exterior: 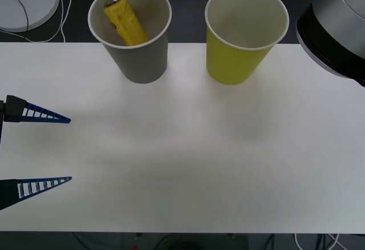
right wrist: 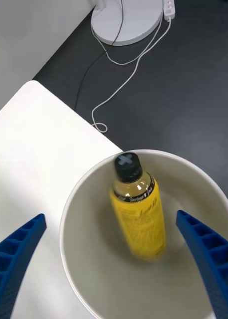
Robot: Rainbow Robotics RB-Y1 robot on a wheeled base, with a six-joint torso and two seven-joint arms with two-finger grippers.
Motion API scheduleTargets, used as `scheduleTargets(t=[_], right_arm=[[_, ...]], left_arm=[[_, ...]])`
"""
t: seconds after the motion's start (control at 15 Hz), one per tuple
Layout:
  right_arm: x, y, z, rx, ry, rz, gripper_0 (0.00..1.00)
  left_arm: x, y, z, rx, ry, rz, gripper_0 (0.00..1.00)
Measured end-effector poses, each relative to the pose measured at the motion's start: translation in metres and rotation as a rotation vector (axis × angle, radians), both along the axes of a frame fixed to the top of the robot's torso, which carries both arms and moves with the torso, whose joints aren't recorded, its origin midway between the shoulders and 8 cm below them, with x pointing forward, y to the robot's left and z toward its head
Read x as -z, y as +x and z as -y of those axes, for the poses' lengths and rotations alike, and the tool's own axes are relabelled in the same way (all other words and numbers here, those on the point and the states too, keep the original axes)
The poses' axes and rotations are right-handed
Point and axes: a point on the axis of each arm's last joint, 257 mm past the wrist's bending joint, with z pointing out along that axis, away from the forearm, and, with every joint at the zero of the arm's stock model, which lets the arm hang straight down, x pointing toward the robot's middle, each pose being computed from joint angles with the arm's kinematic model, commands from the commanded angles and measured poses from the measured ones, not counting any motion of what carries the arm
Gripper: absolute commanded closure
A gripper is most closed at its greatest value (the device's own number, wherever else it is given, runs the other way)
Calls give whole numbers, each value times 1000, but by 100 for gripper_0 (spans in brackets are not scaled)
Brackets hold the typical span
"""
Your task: Put the can into the green bin and the plastic bottle into the gray bin
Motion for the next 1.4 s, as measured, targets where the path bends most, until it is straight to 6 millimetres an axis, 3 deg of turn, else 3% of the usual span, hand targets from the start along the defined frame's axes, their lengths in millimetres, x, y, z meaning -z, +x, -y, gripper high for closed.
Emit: scheduleTargets(t=[0.6, 1.4], right_arm=[[-1, 0, 0, -32, -22, 24, 0], [5, -3, 39, -206, 5, 88, 0]], left_arm=[[0, 0, 0, 0, 0, 0, 0], [0, 0, 0, 0, 0, 0, 0]])
